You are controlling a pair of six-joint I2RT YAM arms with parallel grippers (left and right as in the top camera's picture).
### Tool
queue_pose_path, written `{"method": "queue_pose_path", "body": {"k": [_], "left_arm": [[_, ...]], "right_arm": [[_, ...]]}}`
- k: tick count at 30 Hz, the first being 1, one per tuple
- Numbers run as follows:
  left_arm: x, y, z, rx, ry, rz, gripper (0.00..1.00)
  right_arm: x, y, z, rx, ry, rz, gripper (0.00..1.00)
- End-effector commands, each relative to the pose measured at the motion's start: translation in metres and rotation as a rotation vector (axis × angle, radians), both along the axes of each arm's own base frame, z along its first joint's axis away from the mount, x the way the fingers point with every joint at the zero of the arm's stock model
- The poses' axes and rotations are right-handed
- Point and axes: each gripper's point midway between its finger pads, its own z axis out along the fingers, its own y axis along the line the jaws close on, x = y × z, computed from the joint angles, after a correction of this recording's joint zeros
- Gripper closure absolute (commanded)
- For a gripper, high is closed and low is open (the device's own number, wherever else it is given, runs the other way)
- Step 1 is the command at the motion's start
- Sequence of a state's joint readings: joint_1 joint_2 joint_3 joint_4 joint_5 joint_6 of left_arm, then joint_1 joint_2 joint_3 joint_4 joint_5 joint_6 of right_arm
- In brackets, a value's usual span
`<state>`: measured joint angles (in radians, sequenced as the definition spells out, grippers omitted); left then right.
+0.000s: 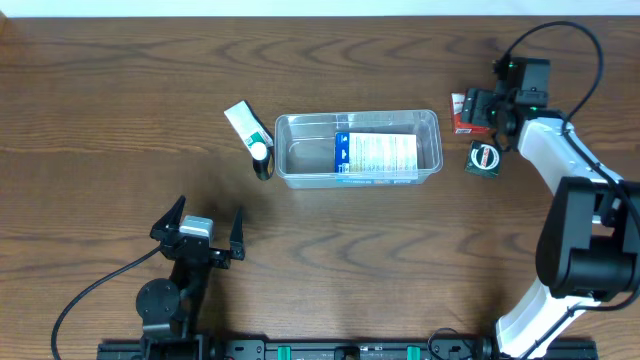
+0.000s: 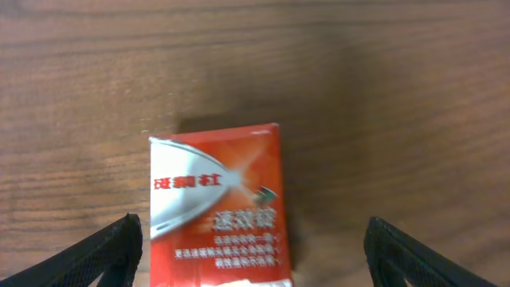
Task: Pack container
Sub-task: 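Move right gripper to the red-white box and grasp it, then carry the red-white box over the container's left end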
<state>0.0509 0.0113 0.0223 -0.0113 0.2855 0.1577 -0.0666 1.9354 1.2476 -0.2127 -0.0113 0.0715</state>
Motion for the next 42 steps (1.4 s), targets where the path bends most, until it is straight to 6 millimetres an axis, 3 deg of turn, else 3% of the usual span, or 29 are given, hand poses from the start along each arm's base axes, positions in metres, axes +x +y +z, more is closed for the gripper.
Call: {"method": "queue_pose_path", "body": {"k": [1,11,26,42], "left_arm": [[-0.001,-0.001,-0.017,0.002,0.049,-0.009,0.02],[-0.001,-0.001,-0.017,0.002,0.049,-0.009,0.02],[-0.001,-0.001,-0.017,0.002,0.049,-0.009,0.02],[-0.001,-0.001,-0.017,0.002,0.049,-0.009,0.02]], "right_arm": [[0.002,0.016,-0.012,-0.04,0.013,0.093,0.11],[0.008,0.019,-0.032,-0.052,0.019,0.098,0.08],[0.018,0.023,-0.028,-0.037,-0.029,0.112,0.15],[0.017,0.022,-0.043,-0.04,-0.007,0.108,0.15]]}}
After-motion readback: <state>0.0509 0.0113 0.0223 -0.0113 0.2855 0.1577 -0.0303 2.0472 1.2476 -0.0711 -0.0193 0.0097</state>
